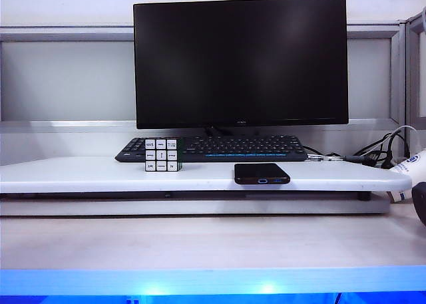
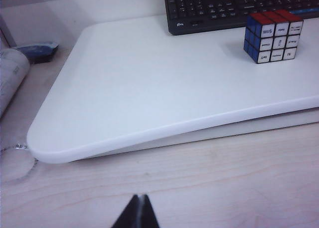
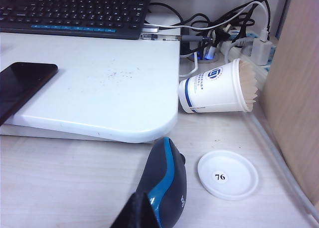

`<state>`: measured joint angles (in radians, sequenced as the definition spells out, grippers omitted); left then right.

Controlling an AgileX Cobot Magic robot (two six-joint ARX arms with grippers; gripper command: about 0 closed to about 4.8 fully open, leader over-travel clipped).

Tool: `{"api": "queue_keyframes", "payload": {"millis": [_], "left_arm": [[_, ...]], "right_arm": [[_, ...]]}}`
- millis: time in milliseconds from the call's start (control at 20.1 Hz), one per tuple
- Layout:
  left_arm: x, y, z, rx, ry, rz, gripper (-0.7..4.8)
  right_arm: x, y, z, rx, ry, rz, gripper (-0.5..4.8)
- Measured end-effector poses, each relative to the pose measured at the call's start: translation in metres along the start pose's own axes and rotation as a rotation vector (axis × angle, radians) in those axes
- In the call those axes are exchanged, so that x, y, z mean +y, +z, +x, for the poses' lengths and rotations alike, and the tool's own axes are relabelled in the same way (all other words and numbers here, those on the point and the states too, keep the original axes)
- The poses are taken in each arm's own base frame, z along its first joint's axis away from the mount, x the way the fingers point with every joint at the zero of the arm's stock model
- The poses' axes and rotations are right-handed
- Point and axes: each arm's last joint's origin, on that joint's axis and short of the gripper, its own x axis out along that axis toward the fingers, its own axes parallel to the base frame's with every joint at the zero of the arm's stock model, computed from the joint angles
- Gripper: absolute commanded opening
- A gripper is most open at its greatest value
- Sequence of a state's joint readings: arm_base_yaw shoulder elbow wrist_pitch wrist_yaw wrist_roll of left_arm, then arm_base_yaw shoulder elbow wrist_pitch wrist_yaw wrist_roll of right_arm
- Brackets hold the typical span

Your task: Put the phone on top of the Rubik's Cube.

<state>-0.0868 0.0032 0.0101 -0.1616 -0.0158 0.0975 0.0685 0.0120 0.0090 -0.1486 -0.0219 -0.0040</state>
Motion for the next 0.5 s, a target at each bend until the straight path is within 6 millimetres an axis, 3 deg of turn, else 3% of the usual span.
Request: {"api": "queue_keyframes", "payload": {"millis": [249, 497], "left_arm": [[0.0000, -0.0001, 0.0000, 0.001, 0.000, 0.000, -0.05], [0.0000, -0.0001, 0.0000, 0.002, 0.000, 0.000, -0.06]], "right_arm": [[0.0003, 0.0000, 0.0000, 0.000, 0.009, 0.044, 0.17], [0.0025, 0.0000, -0.0001, 0.004, 0.085, 0.110, 1.58]]}}
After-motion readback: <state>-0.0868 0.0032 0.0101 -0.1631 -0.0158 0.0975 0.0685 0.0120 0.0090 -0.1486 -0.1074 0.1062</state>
